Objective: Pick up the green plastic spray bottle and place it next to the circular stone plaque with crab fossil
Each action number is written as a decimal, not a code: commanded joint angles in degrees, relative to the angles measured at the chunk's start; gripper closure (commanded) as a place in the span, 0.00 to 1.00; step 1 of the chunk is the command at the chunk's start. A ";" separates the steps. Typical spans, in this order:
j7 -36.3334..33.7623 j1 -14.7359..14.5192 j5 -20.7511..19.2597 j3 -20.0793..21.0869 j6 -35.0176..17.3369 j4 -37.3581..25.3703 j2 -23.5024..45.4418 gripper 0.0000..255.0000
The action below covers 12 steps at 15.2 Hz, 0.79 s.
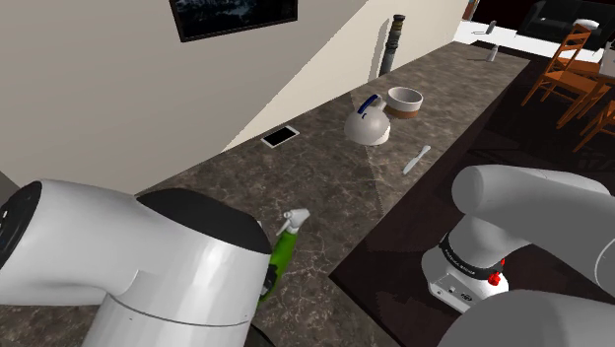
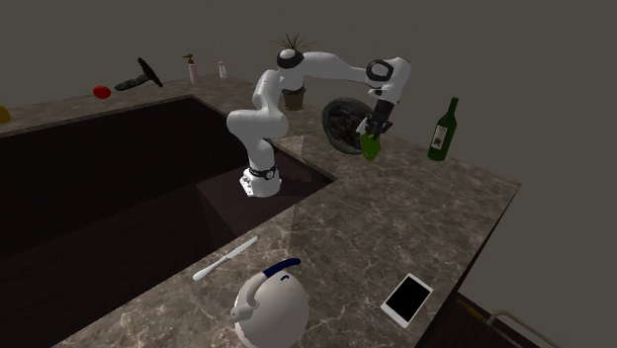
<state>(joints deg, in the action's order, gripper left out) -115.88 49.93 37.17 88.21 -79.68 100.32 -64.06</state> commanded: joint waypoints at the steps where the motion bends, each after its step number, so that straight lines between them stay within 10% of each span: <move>1: -0.13 -0.08 0.76 0.80 -1.03 0.83 -0.59 1.00; 12: -0.61 0.02 4.08 4.56 -5.30 3.68 -3.11 1.00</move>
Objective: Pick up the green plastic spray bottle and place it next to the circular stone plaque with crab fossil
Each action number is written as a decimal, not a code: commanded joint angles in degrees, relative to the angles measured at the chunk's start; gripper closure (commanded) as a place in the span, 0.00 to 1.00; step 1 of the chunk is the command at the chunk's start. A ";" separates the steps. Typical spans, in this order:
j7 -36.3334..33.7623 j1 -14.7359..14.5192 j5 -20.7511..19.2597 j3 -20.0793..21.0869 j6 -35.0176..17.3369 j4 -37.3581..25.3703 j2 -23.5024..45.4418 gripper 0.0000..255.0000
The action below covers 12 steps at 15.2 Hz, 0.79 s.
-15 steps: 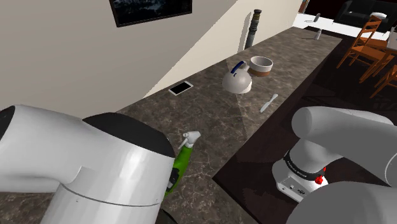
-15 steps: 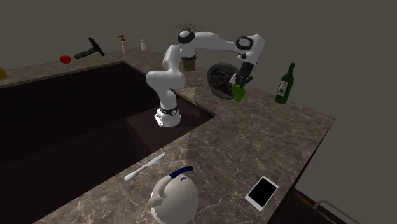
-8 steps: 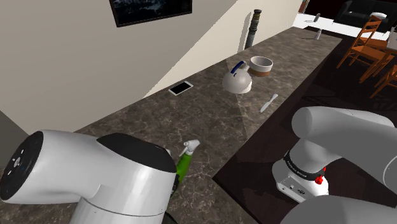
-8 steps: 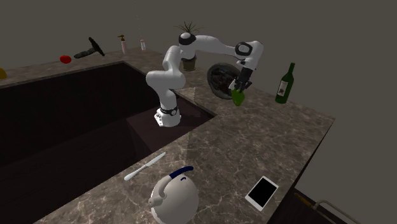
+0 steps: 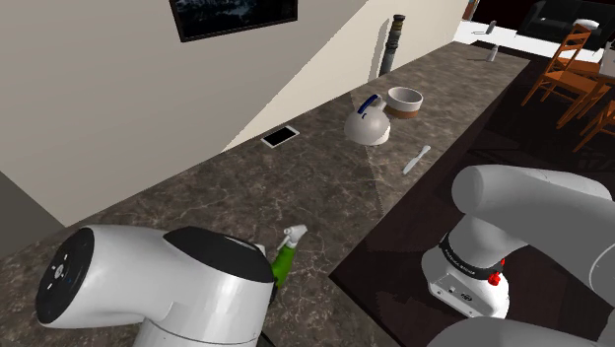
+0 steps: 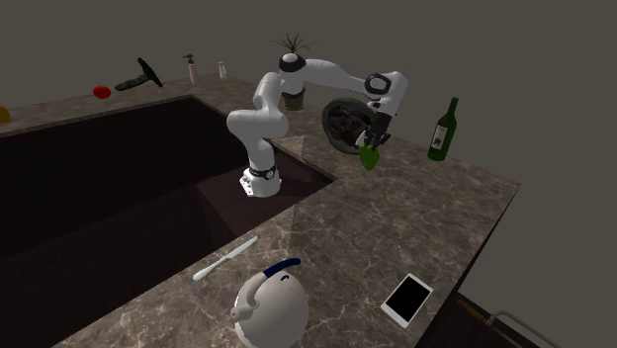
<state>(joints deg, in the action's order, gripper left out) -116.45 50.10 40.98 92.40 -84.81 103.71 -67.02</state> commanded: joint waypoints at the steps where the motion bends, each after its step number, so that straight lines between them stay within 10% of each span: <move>1: -0.04 -0.15 0.28 0.38 -0.17 0.29 -0.15 1.00; 6: -0.06 -0.14 0.25 0.40 -0.19 0.29 -0.11 1.00; 7: -0.07 -0.22 0.28 0.41 -0.23 0.38 -0.12 0.00; 12: -0.06 -0.14 0.25 0.40 -0.19 0.29 -0.11 0.00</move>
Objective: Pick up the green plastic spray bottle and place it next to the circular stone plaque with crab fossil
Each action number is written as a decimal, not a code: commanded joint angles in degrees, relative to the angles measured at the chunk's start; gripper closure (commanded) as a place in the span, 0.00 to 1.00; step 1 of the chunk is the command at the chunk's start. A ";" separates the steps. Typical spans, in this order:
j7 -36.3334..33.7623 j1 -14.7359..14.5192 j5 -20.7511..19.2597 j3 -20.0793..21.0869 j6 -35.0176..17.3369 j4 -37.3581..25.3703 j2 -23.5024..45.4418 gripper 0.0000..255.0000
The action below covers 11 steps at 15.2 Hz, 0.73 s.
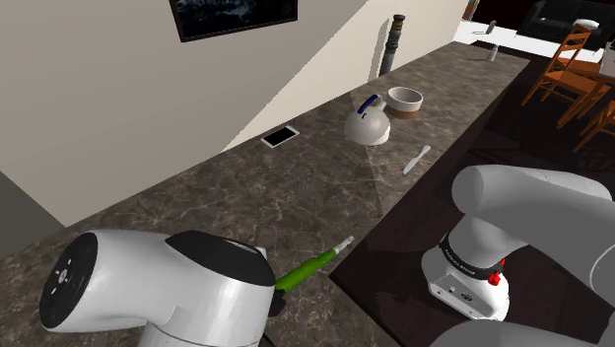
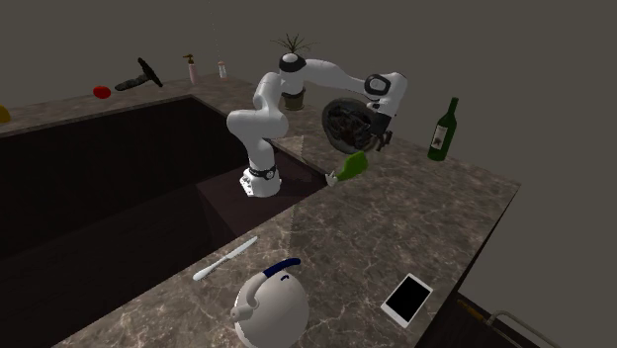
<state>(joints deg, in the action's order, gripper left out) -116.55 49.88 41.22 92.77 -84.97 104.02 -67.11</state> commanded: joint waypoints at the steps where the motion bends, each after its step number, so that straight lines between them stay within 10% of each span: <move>1: -0.44 0.75 -0.66 -0.45 1.43 -2.03 0.52 0.00; 11: -1.87 3.01 -2.31 -1.40 5.64 -8.19 2.05 0.00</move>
<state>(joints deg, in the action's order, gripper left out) -118.41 52.90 38.91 91.37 -79.33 95.85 -65.07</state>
